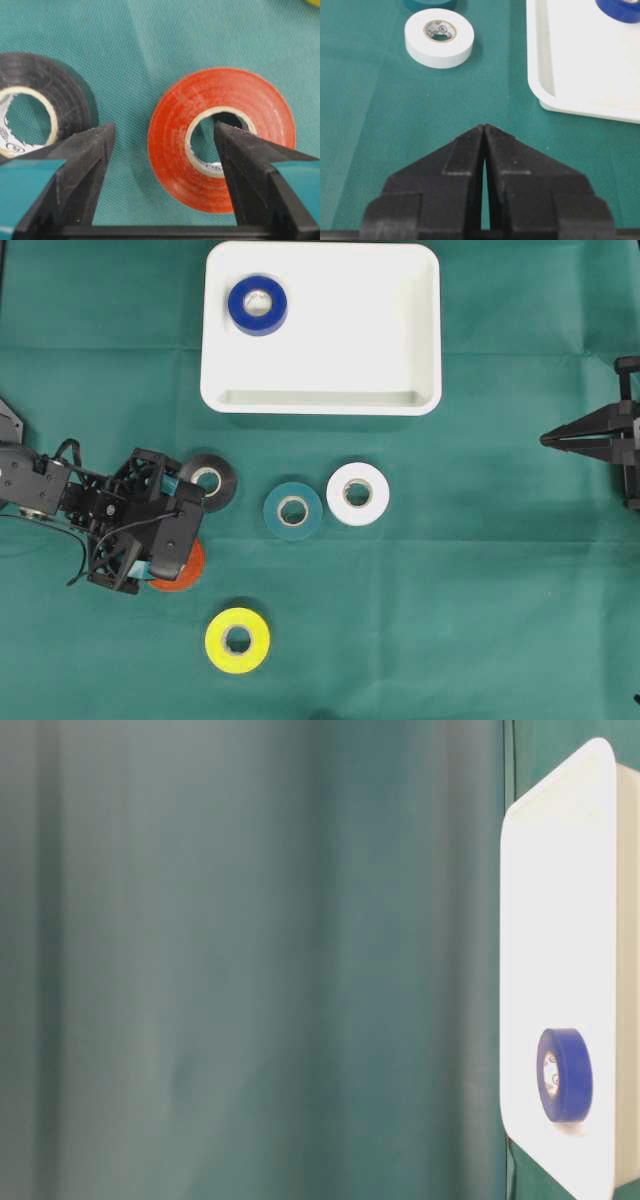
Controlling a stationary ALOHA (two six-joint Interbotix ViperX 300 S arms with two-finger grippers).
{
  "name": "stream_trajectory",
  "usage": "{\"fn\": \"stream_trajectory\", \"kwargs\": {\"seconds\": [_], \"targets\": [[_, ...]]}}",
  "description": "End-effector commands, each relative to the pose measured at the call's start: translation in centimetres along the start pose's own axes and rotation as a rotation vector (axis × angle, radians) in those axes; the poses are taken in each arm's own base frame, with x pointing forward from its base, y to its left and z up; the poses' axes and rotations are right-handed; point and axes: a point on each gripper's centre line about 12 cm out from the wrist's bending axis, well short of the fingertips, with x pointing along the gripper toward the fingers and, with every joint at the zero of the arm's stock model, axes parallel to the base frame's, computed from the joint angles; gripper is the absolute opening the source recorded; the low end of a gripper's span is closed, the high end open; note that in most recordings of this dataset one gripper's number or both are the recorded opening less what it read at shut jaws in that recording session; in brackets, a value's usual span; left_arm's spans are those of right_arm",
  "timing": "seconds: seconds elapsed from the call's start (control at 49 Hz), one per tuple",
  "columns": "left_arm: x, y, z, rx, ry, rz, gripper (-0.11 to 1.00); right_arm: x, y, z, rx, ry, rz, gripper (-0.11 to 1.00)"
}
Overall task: Put the tape into the white case with the left arm.
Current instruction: 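Move the left gripper down onto the orange-red tape roll, then grasp the orange-red tape and carry it into the tray below the blue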
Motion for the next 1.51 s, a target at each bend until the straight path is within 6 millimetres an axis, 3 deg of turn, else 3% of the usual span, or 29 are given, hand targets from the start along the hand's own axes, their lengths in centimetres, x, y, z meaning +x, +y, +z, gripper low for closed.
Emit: {"fn": "stream_trajectory", "kwargs": {"seconds": [0.0,0.286,0.51,0.918,1.265,1.489], "targets": [[-0.2,-0.1,0.6,0.006,-0.029,-0.001,0.76,0.1,0.0,0.4,0.002,-0.014,0.0,-0.1],[-0.2,-0.1,0.6,0.005,-0.028,-0.001,0.72,0.1,0.0,0.4,0.002,-0.014,0.0,-0.1],[-0.3,-0.4,1.0,-0.005,-0.04,-0.007,0.24,0.1,0.0,0.4,0.002,-0.014,-0.001,-0.1],[-0.8,-0.4,2.1,-0.045,-0.07,-0.01,0.24,0.1,0.0,0.4,0.001,-0.014,-0.001,-0.1],[-4.3,-1.2,5.8,-0.028,-0.142,-0.028,0.24,0.1,0.0,0.4,0.002,-0.014,0.0,-0.1],[-5.7,-1.0,6.5,-0.035,-0.127,-0.025,0.24,0.0,0.0,0.4,0.002,-0.012,-0.001,-0.1]]}}
